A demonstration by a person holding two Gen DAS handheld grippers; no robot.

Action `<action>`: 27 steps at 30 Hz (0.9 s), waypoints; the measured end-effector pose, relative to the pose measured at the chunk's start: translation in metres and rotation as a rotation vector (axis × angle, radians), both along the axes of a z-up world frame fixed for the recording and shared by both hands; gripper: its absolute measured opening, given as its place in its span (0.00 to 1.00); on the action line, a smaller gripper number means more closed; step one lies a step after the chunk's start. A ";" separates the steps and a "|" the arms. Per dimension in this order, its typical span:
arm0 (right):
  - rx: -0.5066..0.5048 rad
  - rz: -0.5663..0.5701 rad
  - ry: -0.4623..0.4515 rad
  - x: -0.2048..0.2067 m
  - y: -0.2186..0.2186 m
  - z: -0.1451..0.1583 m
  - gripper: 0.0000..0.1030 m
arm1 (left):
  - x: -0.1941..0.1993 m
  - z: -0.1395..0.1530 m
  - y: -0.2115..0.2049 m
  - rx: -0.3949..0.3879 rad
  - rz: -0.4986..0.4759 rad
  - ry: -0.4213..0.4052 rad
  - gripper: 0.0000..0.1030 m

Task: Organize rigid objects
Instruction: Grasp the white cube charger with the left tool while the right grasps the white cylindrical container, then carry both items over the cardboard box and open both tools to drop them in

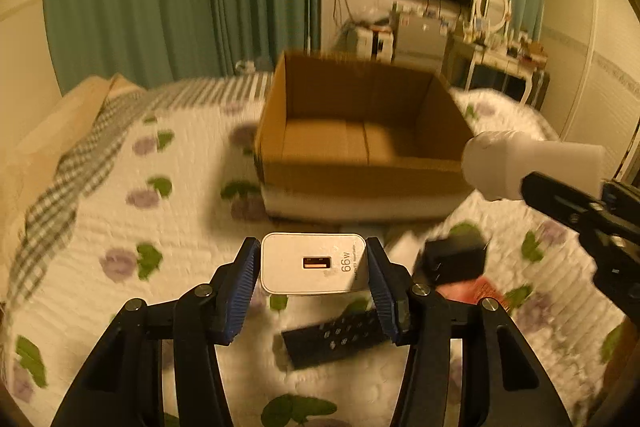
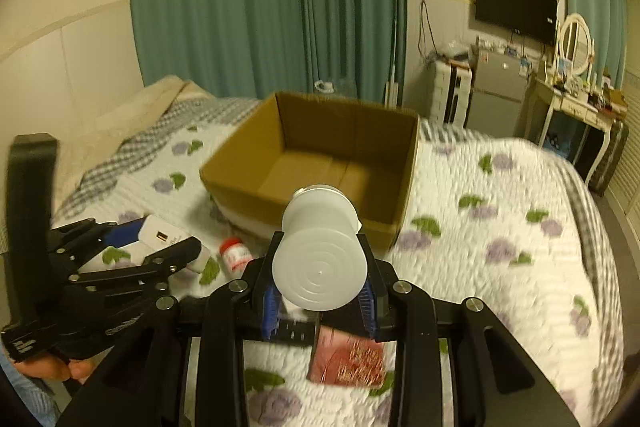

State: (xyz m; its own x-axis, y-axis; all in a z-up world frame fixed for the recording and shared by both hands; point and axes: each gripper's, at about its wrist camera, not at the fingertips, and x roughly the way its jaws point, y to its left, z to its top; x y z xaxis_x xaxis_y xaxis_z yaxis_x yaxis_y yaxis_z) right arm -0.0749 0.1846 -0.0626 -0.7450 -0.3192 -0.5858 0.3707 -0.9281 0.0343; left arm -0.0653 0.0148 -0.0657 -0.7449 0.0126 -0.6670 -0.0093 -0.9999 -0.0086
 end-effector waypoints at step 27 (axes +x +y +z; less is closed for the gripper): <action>0.060 0.009 -0.014 -0.193 -0.031 -0.038 0.31 | -0.143 0.031 0.015 -0.062 -0.054 0.065 0.51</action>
